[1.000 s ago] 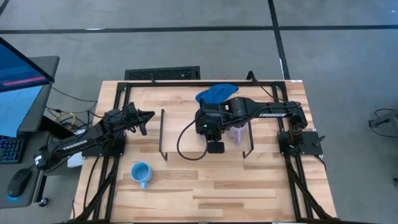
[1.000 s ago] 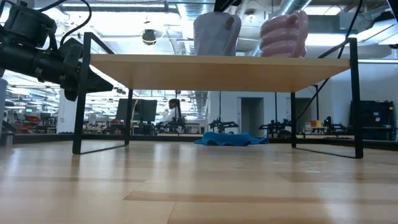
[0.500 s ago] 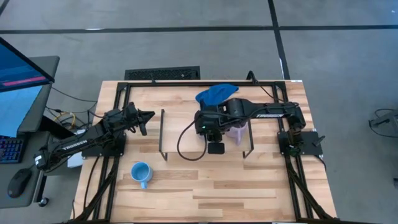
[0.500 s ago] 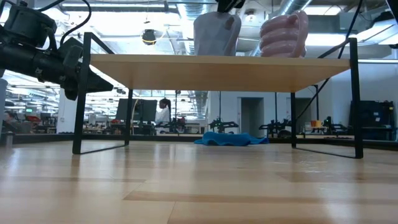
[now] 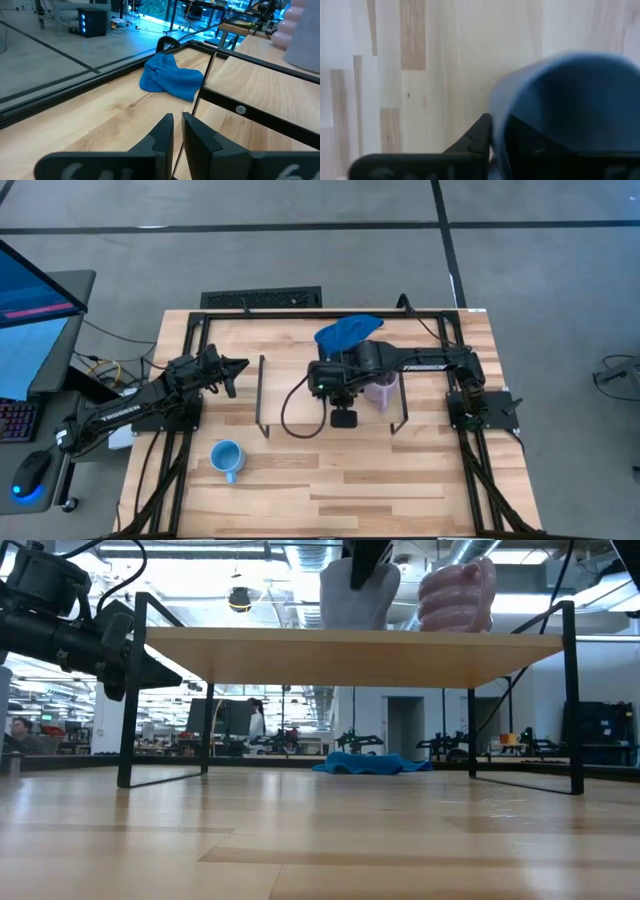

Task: Stack small to large cups/mugs on shelf
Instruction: Put the blue mug on the shelf

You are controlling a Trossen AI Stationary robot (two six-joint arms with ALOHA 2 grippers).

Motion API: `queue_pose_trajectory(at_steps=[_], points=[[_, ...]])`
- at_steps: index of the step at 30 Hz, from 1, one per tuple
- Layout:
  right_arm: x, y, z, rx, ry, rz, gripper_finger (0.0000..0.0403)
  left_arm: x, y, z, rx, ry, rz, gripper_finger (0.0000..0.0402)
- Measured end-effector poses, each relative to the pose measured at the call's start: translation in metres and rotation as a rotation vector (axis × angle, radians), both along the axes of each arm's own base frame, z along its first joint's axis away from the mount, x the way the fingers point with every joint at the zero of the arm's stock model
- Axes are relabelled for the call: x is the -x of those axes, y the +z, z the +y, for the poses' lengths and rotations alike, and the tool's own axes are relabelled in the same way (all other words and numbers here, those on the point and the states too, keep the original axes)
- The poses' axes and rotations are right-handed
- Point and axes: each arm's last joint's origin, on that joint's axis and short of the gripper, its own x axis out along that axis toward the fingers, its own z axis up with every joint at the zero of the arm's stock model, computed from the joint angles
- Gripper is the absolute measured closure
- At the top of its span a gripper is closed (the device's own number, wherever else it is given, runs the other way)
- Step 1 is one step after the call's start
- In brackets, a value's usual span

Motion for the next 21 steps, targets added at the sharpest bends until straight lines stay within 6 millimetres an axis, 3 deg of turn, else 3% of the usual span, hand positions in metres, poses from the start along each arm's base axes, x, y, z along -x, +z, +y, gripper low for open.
queue_pose_trajectory(at_steps=[3, 13, 21], points=[[-0.0004, 0.0, -0.0051, -0.017, -0.066, -0.001, 0.0373, 0.0, 0.0001, 0.0, 0.0, 0.0, 0.0, 0.0374], [-0.0022, 0.0004, -0.0103, -0.053, -0.176, -0.017, 0.0367, 0.0, 0.0, 0.0, 0.0, 0.0, 0.0, 0.0374], [-0.0035, 0.0013, -0.0092, -0.086, -0.156, -0.028, 0.0374, 0.0, 0.0001, 0.0, -0.001, 0.0, 0.0, 0.0374]])
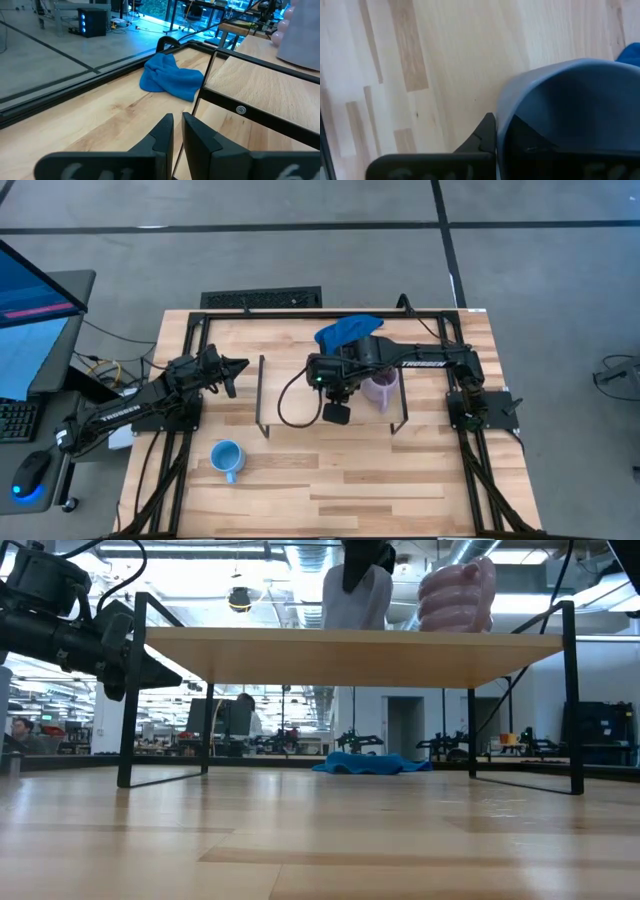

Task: Stack small to large cups/mugs on shelf
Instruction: Put the blue mug on the shelf

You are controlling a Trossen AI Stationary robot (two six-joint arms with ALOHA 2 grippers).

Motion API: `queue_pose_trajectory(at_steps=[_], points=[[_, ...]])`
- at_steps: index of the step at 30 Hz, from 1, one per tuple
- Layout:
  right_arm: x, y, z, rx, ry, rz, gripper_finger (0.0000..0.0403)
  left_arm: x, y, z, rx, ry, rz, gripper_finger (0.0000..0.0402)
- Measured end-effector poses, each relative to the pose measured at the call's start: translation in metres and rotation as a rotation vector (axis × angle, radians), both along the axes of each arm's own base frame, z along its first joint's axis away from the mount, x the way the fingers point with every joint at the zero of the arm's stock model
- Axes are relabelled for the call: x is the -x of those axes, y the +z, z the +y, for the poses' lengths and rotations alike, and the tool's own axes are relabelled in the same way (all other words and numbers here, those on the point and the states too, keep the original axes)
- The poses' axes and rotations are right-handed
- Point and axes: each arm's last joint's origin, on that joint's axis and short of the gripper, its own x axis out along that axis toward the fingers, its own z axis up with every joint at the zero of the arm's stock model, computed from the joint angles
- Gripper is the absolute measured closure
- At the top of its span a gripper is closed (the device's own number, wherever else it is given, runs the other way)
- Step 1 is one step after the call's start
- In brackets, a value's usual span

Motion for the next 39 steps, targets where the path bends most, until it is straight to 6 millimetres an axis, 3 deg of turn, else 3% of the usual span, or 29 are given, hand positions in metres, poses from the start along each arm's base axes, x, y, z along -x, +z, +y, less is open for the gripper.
queue_pose_trajectory(at_steps=[14, 28, 39], points=[[-0.0018, 0.0011, -0.0023, -0.042, -0.112, -0.02, 0.0374, 0.0, -0.0001, 0.0, 0.0, 0.0, 0.0, 0.0374], [-0.0005, 0.001, -0.0016, -0.043, -0.115, -0.008, 0.0374, 0.0, -0.0001, 0.0, 0.0, 0.0, 0.0, 0.0374], [-0.0004, 0.0007, -0.0012, -0.05, -0.116, -0.004, 0.0332, 0.0, -0.0001, 0.0, 0.0, 0.0, 0.0, 0.0374]])
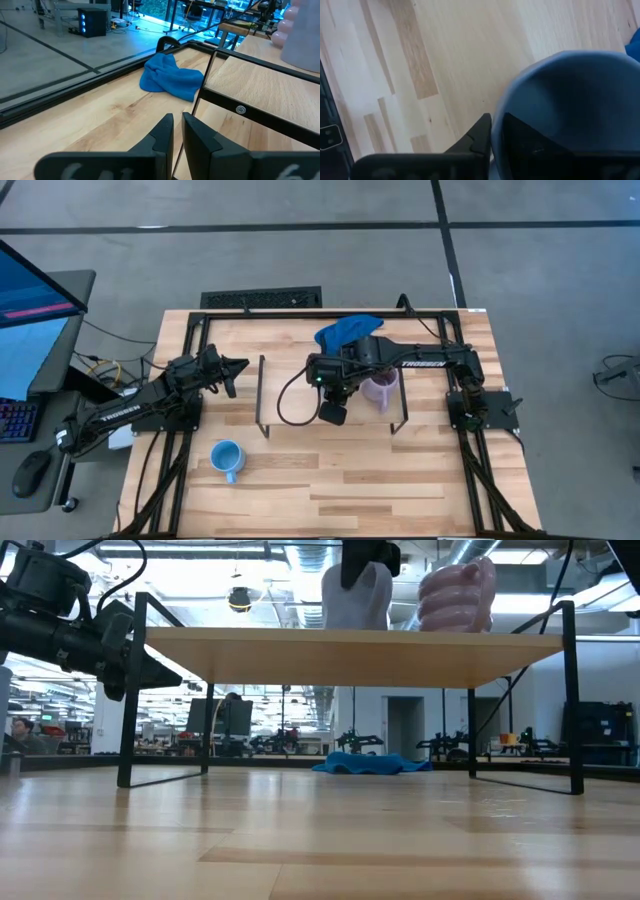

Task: Stack small to large cups/mugs on shelf
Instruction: Put the blue mug on the shelf

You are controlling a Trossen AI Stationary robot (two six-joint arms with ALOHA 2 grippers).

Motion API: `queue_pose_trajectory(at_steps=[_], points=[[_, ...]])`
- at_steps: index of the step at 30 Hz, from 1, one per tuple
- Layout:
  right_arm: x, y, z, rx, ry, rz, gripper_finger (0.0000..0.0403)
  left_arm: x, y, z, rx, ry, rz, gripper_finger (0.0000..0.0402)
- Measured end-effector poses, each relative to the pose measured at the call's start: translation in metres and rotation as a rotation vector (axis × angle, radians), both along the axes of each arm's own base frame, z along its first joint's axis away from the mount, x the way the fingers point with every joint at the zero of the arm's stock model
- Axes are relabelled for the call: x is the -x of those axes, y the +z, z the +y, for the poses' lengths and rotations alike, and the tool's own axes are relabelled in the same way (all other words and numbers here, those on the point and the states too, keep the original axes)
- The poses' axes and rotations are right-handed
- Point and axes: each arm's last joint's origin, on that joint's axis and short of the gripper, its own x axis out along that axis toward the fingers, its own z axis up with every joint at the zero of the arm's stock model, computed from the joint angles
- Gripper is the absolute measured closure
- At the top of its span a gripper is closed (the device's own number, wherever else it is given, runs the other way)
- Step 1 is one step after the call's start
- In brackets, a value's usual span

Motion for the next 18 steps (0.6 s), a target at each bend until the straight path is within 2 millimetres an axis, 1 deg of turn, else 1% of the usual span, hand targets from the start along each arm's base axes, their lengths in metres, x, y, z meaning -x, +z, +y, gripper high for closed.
queue_pose_trajectory(at_steps=[4, 13, 18], points=[[-0.0002, 0.0001, -0.0002, -0.002, -0.007, -0.001, 0.033, 0.0, 0.0, 0.0, 0.0, 0.0, 0.0, 0.0374], [-0.0005, 0.0001, -0.0034, -0.026, -0.094, -0.001, 0.0328, 0.0, 0.0001, 0.0, 0.0, 0.0, 0.0, 0.0374], [-0.0005, 0.0001, -0.0034, -0.026, -0.098, -0.001, 0.0328, 0.0, 0.0, 0.0, 0.0, 0.0, 0.0, 0.0374]])
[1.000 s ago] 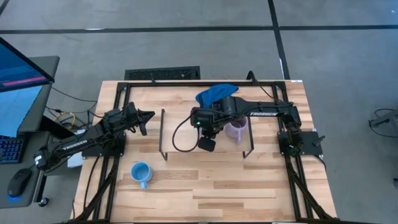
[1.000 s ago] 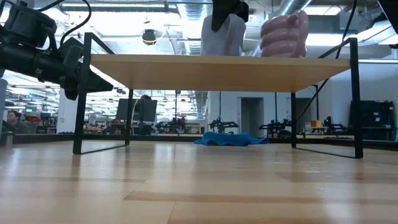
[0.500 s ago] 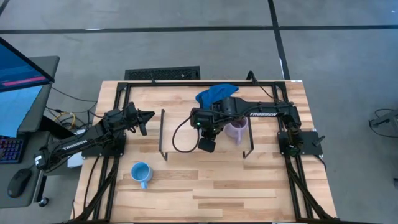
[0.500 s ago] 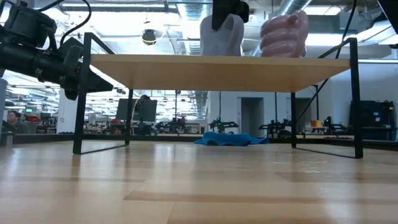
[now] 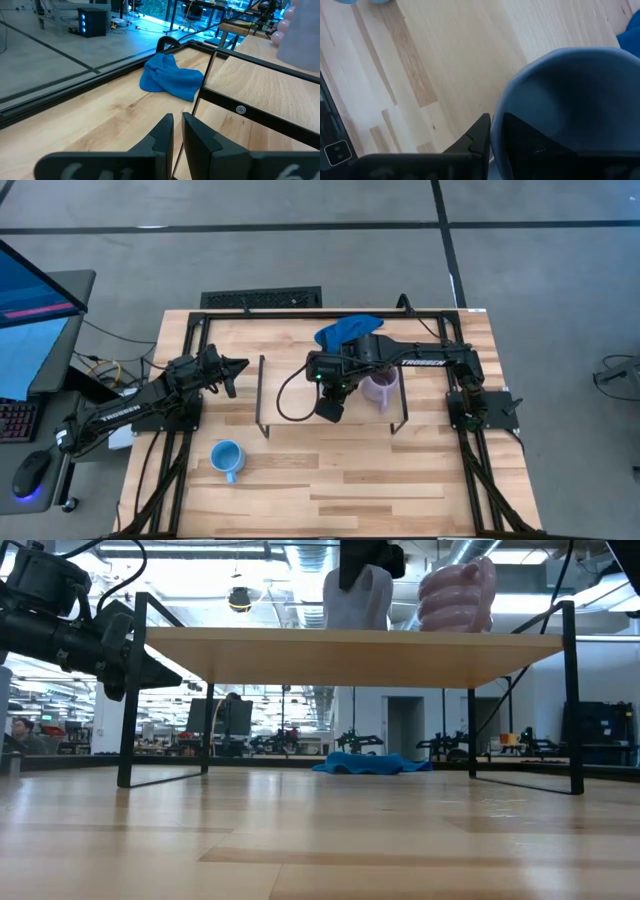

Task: Stack small to large cups/mugs on shelf
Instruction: Put the blue mug on the shelf

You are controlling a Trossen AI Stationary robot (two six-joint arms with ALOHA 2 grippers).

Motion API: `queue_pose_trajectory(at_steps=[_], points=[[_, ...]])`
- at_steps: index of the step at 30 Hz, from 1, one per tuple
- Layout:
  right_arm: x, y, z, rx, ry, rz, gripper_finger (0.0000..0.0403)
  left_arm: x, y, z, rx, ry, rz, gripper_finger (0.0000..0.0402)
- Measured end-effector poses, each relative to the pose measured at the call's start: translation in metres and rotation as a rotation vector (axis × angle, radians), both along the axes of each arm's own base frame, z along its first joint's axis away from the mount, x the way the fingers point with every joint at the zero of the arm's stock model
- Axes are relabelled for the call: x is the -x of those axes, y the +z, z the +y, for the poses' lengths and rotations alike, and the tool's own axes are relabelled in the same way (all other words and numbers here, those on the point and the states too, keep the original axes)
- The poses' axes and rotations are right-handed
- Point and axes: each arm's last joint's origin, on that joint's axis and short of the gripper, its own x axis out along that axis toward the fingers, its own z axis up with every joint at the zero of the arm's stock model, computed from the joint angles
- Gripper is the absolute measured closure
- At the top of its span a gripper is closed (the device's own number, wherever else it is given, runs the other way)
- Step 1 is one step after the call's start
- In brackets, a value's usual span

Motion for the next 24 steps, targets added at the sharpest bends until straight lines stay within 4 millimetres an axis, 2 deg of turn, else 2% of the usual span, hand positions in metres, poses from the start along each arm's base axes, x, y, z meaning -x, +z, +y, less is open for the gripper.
queue_pose_trajectory(at_steps=[9, 24], points=[[-0.0016, 0.0005, 0.0006, -0.013, 0.009, -0.017, 0.0316, 0.0, 0.0001, 0.0, 0.0, 0.0, 0.0, 0.0374], [-0.0018, 0.0006, -0.0018, -0.024, 0.002, -0.017, 0.0247, 0.0, 0.0, 0.0, 0.001, 0.0, 0.0, 0.0374]])
